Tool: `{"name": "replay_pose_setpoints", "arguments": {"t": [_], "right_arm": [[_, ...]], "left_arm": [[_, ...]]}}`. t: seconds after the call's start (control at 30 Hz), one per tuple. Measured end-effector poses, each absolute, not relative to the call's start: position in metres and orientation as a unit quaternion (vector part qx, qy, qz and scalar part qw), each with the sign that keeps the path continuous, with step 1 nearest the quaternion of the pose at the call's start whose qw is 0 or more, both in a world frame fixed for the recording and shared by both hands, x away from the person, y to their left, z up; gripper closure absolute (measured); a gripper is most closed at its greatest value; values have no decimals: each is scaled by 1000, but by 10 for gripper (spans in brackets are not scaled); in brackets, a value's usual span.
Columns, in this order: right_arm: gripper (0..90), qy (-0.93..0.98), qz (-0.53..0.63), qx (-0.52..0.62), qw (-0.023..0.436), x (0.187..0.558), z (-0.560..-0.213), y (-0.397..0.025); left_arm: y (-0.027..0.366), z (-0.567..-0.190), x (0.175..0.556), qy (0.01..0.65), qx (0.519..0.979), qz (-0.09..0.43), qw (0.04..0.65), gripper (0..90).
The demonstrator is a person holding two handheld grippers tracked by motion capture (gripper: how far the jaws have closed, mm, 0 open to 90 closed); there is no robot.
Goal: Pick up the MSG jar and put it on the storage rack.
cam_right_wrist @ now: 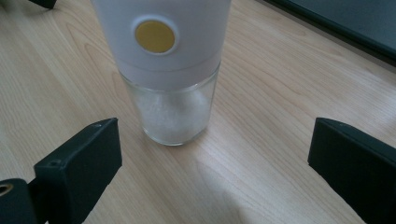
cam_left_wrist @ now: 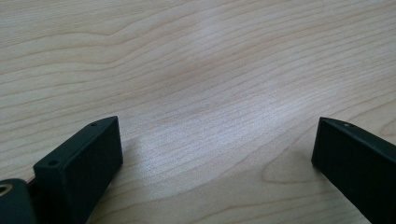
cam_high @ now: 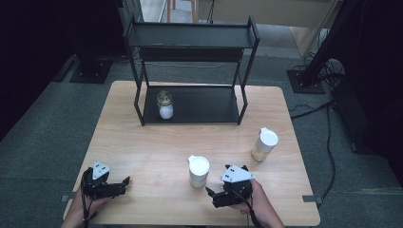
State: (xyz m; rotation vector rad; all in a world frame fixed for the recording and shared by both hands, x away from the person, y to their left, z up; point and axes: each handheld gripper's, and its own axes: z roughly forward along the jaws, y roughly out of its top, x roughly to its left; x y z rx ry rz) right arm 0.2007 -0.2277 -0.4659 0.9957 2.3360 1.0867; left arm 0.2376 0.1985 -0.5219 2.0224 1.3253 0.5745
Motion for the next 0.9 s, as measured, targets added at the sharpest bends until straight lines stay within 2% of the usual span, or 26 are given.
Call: {"name": "replay_pose_setpoints", "arguments": {"t": [0.9], "right_arm": [[51,837,394,333,184,209,-463,-203]], "left_arm": [[198,-522,238,504,771,219,323,19]]}}
